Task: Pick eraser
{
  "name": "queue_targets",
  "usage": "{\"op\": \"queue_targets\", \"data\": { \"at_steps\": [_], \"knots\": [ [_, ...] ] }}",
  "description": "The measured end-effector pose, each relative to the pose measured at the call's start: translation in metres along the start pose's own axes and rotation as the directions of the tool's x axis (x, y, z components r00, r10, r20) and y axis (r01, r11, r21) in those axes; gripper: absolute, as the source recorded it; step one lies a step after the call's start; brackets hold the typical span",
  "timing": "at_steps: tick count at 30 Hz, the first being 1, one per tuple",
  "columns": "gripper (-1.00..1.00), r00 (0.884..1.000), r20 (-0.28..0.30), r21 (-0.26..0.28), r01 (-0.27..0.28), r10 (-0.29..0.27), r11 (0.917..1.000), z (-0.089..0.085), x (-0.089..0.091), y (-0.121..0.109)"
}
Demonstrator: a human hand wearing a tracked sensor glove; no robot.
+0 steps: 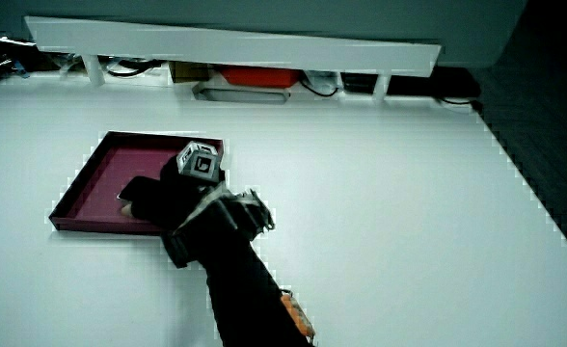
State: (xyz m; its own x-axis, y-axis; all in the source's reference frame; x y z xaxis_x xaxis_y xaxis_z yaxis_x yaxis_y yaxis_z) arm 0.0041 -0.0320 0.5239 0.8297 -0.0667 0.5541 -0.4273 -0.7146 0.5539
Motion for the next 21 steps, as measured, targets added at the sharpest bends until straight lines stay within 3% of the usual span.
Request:
{"op": "queue_targets", "data": {
  "at_steps": [5,21],
  "knots": [
    [0.19,1.000,-0.019,0.003,-0.005,0.006,1.0000,-0.0031,0.0038,0.0013],
    [0.78,0.999,-0.003,0.096,-0.034,0.035,0.9948,-0.0043,0.0019,-0.0026]
  ]
}}
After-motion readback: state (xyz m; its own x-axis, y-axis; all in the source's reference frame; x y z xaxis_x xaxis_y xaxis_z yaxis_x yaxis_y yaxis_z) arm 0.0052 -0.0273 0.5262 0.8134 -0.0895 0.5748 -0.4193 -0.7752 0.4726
